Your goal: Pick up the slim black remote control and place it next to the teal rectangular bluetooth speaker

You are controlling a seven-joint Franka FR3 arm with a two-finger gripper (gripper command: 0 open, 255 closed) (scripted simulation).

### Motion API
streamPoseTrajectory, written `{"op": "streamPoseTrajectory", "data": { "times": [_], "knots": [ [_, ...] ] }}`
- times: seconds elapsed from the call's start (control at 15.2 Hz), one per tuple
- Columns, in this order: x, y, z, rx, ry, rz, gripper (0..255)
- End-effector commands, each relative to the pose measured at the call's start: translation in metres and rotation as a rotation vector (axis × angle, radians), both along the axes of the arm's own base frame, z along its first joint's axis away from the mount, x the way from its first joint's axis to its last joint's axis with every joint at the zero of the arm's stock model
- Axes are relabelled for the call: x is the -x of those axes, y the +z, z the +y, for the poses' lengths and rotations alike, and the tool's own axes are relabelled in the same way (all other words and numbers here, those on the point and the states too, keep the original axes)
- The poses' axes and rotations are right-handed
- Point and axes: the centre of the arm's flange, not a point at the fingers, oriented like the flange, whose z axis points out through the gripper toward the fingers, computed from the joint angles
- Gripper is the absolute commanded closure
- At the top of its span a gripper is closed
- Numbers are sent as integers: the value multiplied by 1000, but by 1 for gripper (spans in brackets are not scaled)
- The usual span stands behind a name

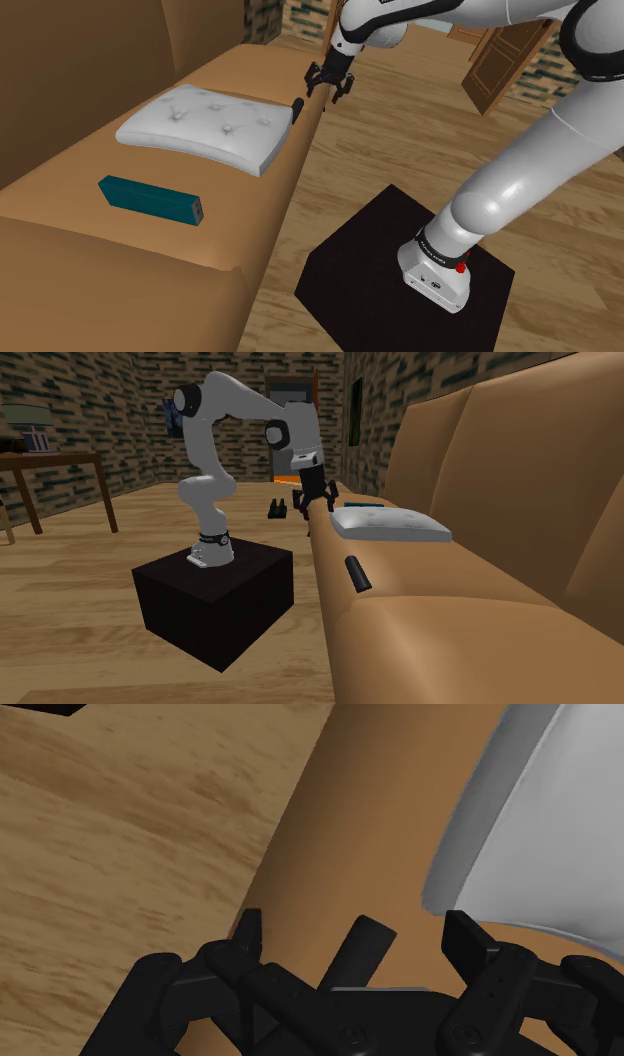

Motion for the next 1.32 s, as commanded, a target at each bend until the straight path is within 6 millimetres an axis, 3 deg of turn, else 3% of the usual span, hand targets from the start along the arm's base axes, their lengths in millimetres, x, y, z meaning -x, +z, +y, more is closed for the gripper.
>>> {"op": "streamPoseTrajectory", "data": {
  "times": [0.0, 0.79, 1.25],
  "knots": [
    [-20, -15, -6, -14, -55, -8, 0],
    [-128, -102, -66, -95, -371, -54, 0],
    [-137, -133, -62, -96, -376, -54, 0]
  ]
}}
